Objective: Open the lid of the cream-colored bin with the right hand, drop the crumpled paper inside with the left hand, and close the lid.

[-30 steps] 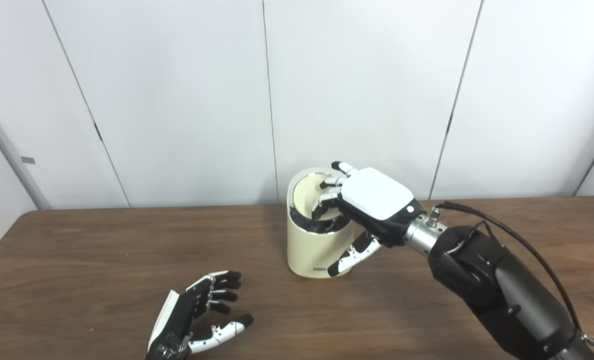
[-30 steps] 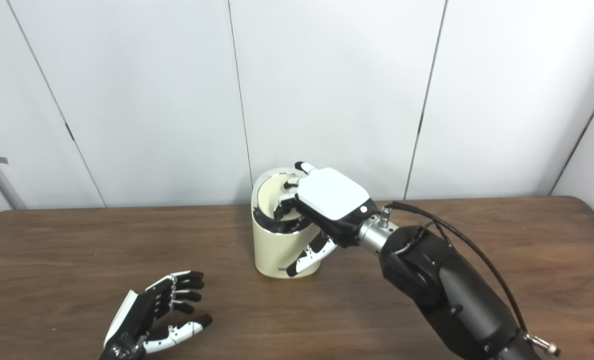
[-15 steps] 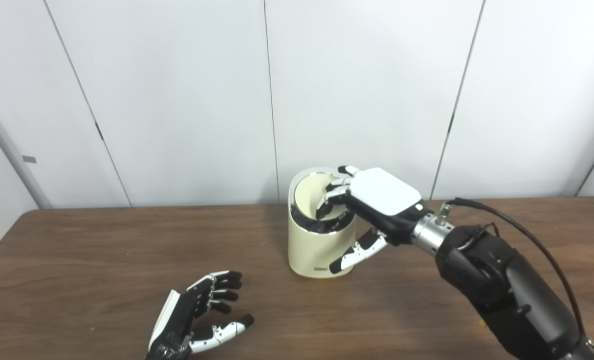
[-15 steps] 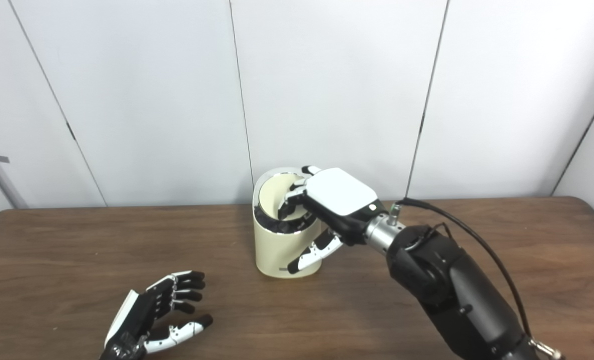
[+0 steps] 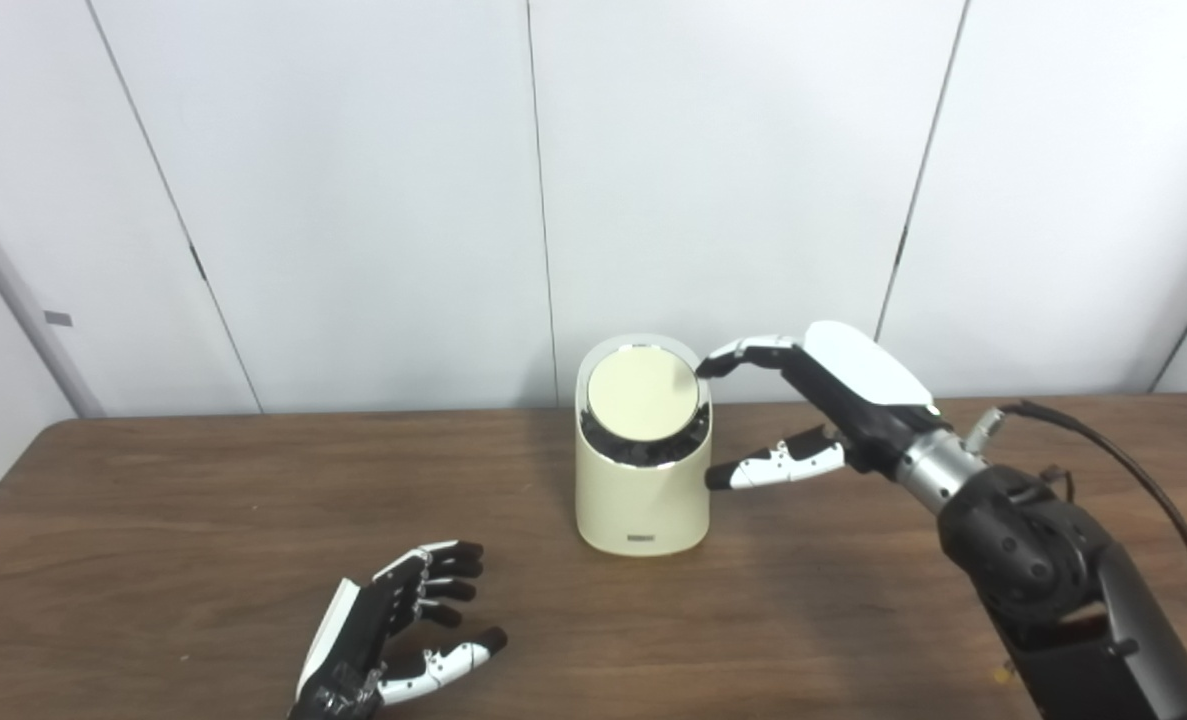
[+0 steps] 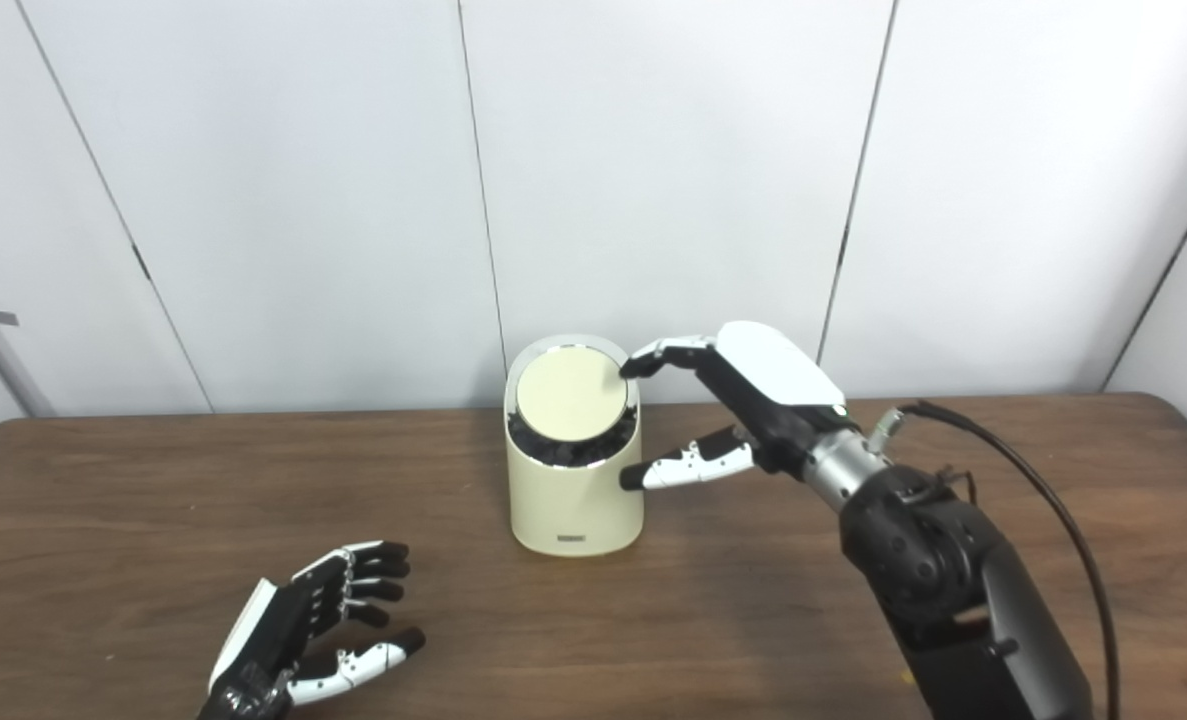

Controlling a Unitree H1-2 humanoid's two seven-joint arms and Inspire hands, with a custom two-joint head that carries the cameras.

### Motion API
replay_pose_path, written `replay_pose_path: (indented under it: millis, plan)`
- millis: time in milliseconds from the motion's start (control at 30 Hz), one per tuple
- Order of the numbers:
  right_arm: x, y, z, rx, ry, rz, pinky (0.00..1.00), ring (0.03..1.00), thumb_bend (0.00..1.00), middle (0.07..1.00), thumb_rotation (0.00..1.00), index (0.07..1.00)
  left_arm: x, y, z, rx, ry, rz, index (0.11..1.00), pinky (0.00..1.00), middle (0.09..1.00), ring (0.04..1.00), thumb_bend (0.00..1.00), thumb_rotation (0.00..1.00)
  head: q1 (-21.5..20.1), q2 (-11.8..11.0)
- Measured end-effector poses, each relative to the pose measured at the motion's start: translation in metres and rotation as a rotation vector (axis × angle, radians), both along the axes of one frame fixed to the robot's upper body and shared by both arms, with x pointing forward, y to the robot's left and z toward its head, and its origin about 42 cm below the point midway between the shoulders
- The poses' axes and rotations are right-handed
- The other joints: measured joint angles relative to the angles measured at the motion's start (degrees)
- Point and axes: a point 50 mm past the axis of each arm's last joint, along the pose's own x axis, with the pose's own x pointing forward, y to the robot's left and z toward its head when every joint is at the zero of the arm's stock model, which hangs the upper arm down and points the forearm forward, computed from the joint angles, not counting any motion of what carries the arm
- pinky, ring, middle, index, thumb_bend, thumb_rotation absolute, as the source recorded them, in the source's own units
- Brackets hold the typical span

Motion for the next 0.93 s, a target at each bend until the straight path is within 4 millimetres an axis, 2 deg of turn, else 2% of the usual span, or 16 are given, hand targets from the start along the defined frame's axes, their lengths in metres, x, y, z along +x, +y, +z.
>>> replay_pose_path:
  millis: [33,133,267,433,567,767,933]
  plan:
    - [-0.001,-0.003,-0.004,0.026,0.004,-0.002,0.75,0.873,0.74,0.900,0.32,0.876,0.000,0.000,0.000,0.000,0.000,0.000,0.748,0.61,0.736,0.692,0.66,0.06,0.0,0.0]
    - [-0.001,-0.014,-0.018,0.131,0.026,-0.015,0.84,0.960,0.77,0.937,0.31,0.923,0.000,0.000,0.000,-0.001,-0.001,-0.001,0.748,0.60,0.733,0.684,0.66,0.07,-0.1,0.1]
    - [-0.007,-0.026,-0.040,0.210,0.086,-0.052,0.77,0.913,0.81,0.984,0.37,0.930,0.000,0.000,0.000,-0.002,-0.004,-0.002,0.747,0.59,0.735,0.687,0.67,0.08,-0.1,0.1]
    - [-0.019,-0.040,-0.059,0.259,0.152,-0.094,0.76,0.868,0.83,0.941,0.38,0.947,0.000,0.001,0.001,-0.005,-0.012,-0.002,0.756,0.59,0.741,0.695,0.66,0.08,0.0,0.2]
    - [-0.026,-0.043,-0.069,0.287,0.178,-0.100,0.75,0.866,0.81,0.941,0.36,0.956,0.000,0.001,0.001,-0.008,-0.018,-0.004,0.754,0.60,0.743,0.696,0.64,0.07,0.4,0.0]
    - [-0.032,-0.046,-0.082,0.311,0.188,-0.100,0.72,0.851,0.83,0.931,0.40,0.954,0.000,0.002,-0.001,-0.012,-0.023,-0.006,0.749,0.60,0.738,0.686,0.65,0.10,0.5,-0.1]
    - [-0.038,-0.042,-0.092,0.346,0.189,-0.098,0.72,0.852,0.83,0.928,0.36,0.940,0.000,0.003,0.000,-0.017,-0.024,-0.002,0.752,0.61,0.739,0.695,0.65,0.09,0.9,-0.2]
